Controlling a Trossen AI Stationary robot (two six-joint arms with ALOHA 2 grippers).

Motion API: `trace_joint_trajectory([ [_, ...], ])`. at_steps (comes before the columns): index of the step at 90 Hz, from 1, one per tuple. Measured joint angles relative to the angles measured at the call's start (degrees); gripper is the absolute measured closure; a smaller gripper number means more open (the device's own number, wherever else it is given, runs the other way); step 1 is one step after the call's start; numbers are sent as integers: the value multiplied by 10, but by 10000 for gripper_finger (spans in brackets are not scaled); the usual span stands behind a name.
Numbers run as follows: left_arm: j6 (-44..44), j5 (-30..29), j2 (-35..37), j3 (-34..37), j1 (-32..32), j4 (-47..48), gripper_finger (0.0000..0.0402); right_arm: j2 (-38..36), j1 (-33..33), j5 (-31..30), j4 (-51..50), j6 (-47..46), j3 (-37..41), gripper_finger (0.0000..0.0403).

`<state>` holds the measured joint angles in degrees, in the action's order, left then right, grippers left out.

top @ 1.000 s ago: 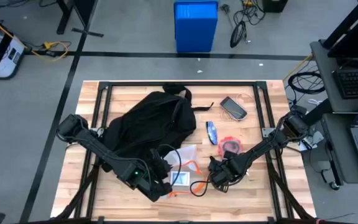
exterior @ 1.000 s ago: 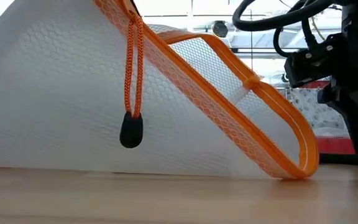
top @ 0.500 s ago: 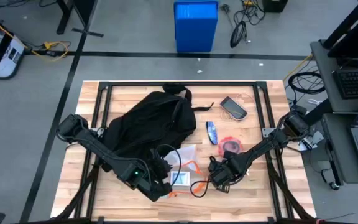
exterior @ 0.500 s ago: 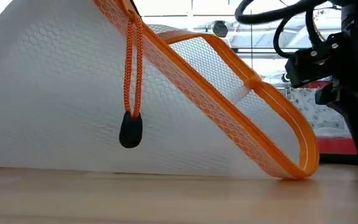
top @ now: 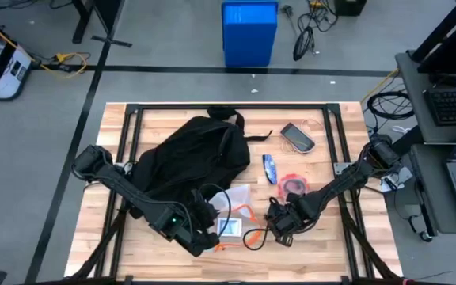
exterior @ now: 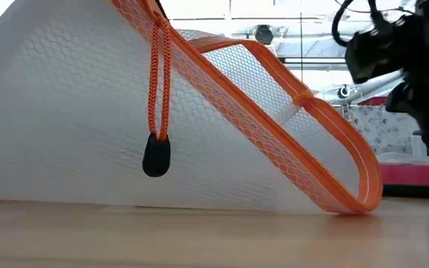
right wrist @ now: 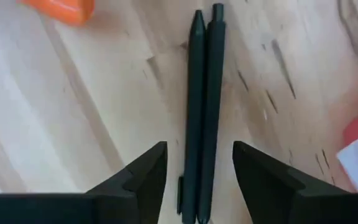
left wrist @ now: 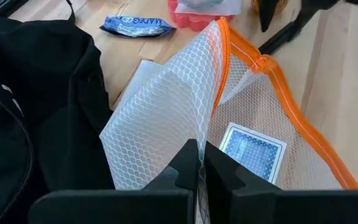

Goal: Unpack backpack
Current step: Put the black pen into the orange zip bag

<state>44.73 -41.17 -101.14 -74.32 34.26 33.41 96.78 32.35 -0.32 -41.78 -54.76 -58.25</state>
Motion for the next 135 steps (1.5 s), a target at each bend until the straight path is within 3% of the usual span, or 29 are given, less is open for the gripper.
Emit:
trace_joint_trajectory([
  [26,-3,0,0,0,-2,0,402,0,0,-45,-5,10,-1,171],
  [59,-3,0,0,0,-2,1,402,46,-1,-42,-7,40,-1,179],
  [78,-2,0,0,0,-2,0,402,53,-3,-21,-2,44,-4,208],
  [135,0,0,0,0,-2,0,402,54,-5,-9,-1,44,-3,348],
])
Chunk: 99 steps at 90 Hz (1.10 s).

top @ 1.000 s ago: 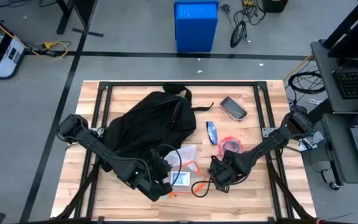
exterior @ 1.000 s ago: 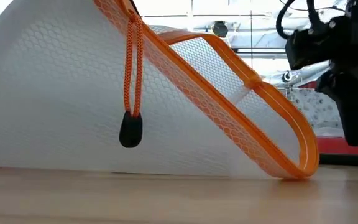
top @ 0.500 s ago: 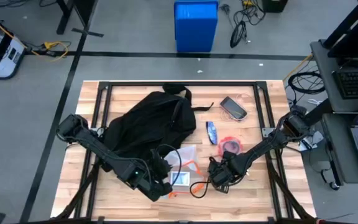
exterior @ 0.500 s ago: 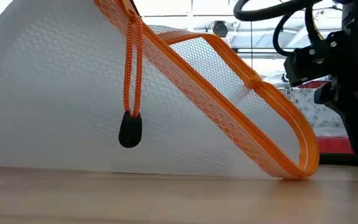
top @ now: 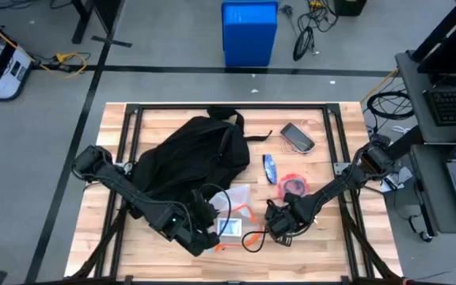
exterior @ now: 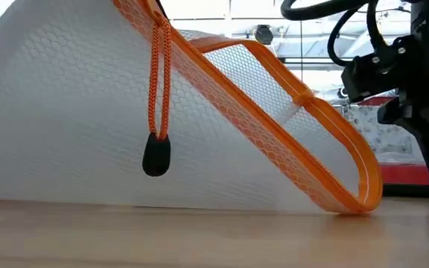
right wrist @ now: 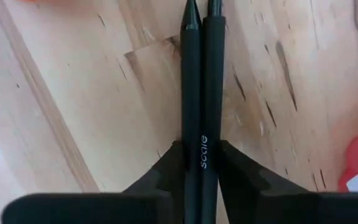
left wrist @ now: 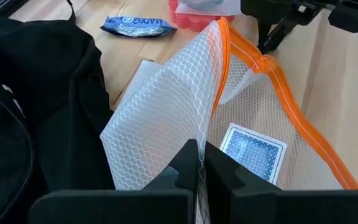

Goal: Unpack backpack
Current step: Put the black pen into the orange zip bag

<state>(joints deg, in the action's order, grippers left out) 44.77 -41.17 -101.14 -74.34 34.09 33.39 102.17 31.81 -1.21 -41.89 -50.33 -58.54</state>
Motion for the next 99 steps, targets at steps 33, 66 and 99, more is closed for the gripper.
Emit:
trace_joint_trajectory([
  [33,0,0,0,0,0,0,402,-2,0,0,-1,2,1,348],
  [66,-1,-3,0,0,0,0,402,-60,0,30,-5,1,4,373],
  [99,-2,-11,0,0,0,1,402,-73,20,10,51,-6,3,352],
])
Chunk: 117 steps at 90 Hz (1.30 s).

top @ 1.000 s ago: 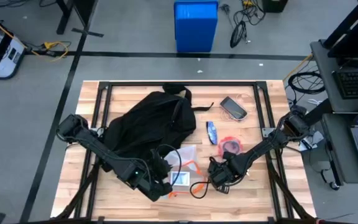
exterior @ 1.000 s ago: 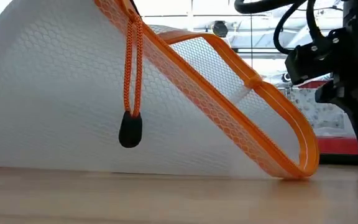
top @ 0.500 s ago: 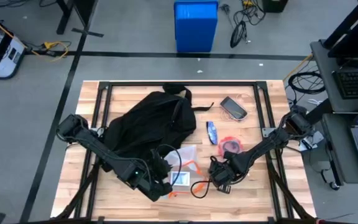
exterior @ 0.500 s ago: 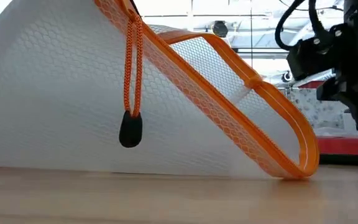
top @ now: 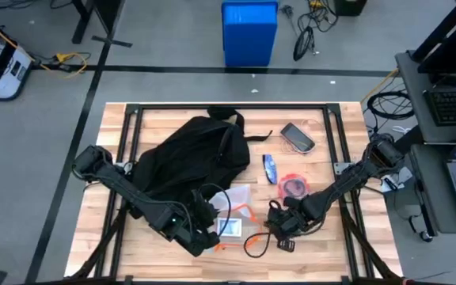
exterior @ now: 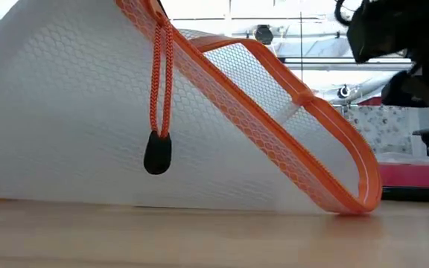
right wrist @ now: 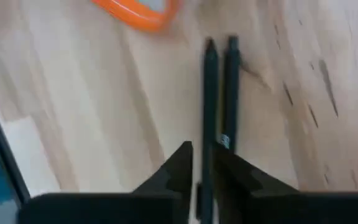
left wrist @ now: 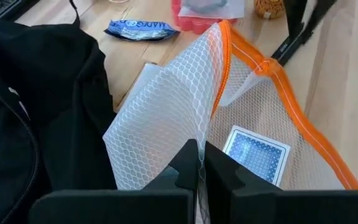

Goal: Unpack backpack
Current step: Put the black pen into the orange zip bag

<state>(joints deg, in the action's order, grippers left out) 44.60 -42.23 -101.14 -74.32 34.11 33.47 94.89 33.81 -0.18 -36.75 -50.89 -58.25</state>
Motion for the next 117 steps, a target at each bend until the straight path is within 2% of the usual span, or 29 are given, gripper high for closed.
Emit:
trace_joint_trajectory([
  [28,0,0,0,0,0,0,402,32,31,-29,-6,15,-1,225],
  [38,0,0,0,0,0,0,402,55,33,-28,-6,12,-1,199],
  [47,0,0,0,0,0,0,402,73,33,-30,-8,12,-3,192],
  [62,0,-1,0,0,0,0,402,93,29,-30,-12,12,-5,223],
  [92,0,0,0,0,0,0,402,95,25,-2,-7,10,-4,360],
  [117,1,0,0,0,0,0,402,79,25,4,-9,8,-2,358],
])
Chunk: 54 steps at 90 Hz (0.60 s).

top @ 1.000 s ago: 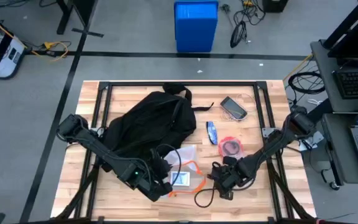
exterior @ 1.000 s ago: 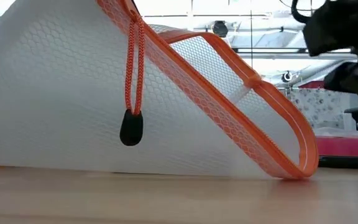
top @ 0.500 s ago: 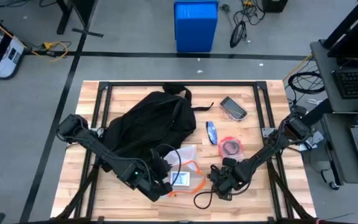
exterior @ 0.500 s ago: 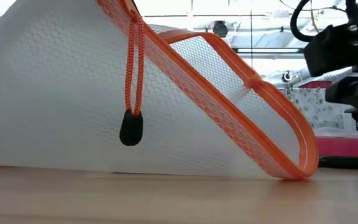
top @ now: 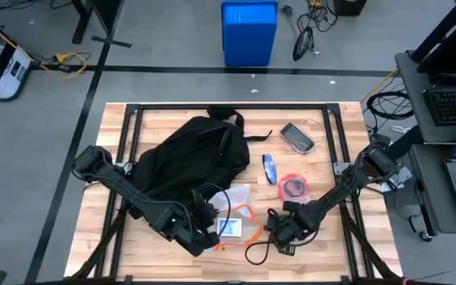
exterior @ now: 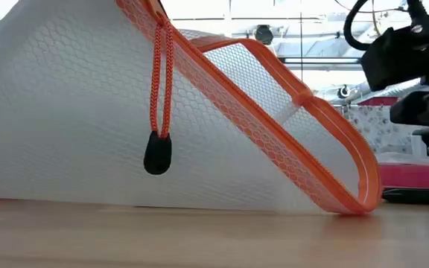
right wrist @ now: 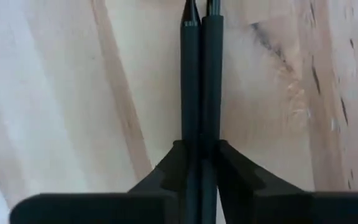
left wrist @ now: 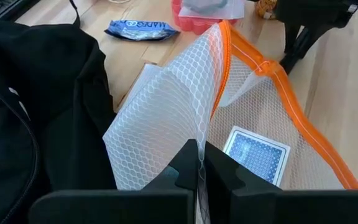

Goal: Unpack backpack
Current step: Put the black pen into the orange zip bag

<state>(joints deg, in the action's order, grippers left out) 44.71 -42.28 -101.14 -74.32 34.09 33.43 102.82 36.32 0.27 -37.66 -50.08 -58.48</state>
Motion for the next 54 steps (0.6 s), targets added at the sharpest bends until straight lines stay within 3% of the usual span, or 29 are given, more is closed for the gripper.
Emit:
trace_joint_trajectory([
  [26,0,0,0,0,0,0,402,-64,1,5,-9,-4,4,402],
  [41,0,0,0,0,0,0,402,-67,1,1,-6,-4,3,401],
  [54,0,0,0,0,0,0,402,-67,12,1,54,-18,3,399],
])
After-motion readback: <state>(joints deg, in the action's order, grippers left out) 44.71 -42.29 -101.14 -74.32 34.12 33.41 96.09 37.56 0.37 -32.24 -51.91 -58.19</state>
